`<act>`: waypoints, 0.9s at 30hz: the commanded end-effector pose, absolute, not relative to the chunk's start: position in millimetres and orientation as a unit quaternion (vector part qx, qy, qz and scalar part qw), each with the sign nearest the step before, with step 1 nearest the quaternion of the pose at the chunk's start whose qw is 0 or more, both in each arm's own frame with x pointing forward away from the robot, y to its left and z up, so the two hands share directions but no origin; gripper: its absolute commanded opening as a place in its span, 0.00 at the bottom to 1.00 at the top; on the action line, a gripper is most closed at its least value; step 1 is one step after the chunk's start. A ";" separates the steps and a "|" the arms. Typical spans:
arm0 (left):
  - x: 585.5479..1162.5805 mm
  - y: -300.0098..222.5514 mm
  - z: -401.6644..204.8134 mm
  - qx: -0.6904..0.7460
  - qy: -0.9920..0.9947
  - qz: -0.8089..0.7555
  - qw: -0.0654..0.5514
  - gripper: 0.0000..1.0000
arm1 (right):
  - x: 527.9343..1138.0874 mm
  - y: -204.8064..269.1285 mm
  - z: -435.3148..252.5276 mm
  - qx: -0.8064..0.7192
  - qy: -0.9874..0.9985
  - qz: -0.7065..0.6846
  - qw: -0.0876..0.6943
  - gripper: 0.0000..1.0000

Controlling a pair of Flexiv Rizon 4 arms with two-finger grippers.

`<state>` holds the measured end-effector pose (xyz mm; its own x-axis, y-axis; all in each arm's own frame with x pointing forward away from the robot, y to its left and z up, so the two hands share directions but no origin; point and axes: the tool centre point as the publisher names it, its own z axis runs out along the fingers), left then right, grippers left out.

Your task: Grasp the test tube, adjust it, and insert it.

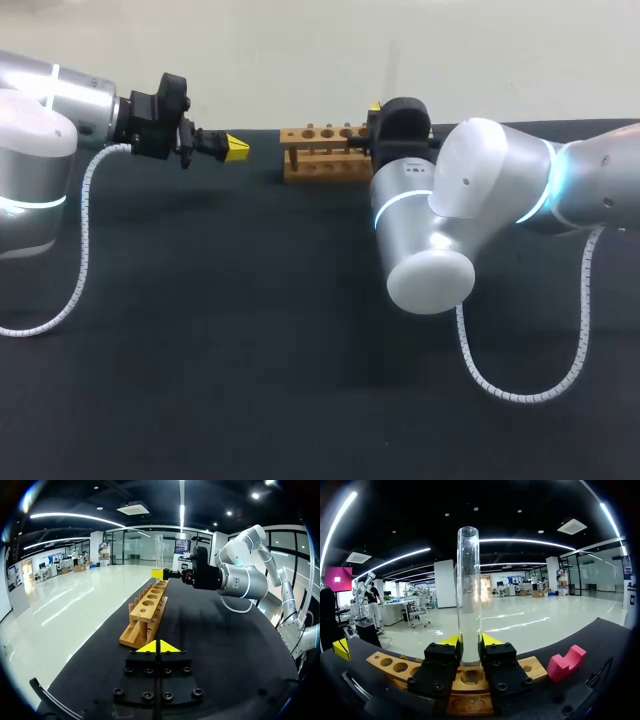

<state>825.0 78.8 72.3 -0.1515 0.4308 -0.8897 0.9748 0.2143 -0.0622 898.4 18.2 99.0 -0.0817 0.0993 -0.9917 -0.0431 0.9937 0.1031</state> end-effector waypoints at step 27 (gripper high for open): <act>824.1 78.8 71.3 0.521 0.673 -0.347 0.393 0.00 | 893.5 17.7 89.5 -0.033 0.729 0.127 0.672 0.82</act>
